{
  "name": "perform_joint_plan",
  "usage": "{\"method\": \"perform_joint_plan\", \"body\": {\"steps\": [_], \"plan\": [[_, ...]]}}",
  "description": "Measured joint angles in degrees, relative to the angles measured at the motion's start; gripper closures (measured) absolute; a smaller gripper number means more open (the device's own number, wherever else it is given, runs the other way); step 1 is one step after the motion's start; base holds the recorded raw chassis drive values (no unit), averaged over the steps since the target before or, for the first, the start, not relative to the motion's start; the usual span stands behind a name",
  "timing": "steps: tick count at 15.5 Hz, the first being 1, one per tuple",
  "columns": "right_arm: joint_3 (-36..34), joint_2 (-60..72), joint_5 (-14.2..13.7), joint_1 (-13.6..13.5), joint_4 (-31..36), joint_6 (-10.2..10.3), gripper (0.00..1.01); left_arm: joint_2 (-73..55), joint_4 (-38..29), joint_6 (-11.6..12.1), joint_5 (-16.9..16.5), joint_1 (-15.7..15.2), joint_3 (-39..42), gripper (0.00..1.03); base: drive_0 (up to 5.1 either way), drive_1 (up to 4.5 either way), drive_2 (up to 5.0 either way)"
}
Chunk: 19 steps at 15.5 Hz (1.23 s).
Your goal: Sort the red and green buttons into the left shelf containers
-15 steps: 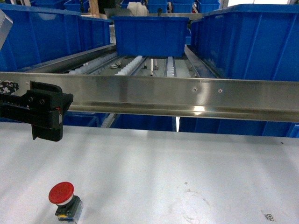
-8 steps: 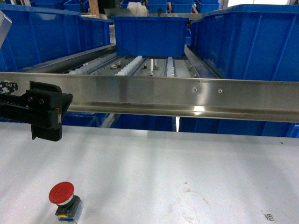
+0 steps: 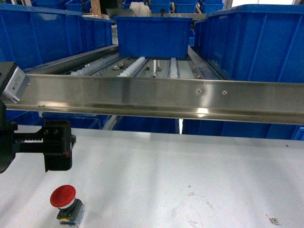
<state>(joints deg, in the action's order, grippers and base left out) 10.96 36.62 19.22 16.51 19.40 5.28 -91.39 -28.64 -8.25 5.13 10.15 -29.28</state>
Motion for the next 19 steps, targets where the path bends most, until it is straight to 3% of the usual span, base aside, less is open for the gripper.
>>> {"method": "perform_joint_plan", "body": {"steps": [3,5,11,19], "plan": [[0.0,0.0,-0.02,-0.02,-0.02,0.0,0.74,-5.31,2.25,-3.72,0.2,1.62,-1.88,0.05,0.0,0.0,0.0],[0.0,0.0,-0.02,0.0,-0.02,-0.02,0.74,-7.76,5.46,-4.44,0.52,3.21,-1.88,0.05,0.0,0.0,0.0],[0.0,0.0,-0.02,0.0,-0.02,-0.02,0.74,-10.8,5.97,-4.35,2.58,5.79,-0.61,0.05,0.0,0.0,0.0],[0.0,0.0,-0.04,-0.02,-0.02,-0.2,0.74,-19.76,-2.36,-1.64,-0.04,6.25,-0.61,0.05,0.0,0.0,0.0]]}}
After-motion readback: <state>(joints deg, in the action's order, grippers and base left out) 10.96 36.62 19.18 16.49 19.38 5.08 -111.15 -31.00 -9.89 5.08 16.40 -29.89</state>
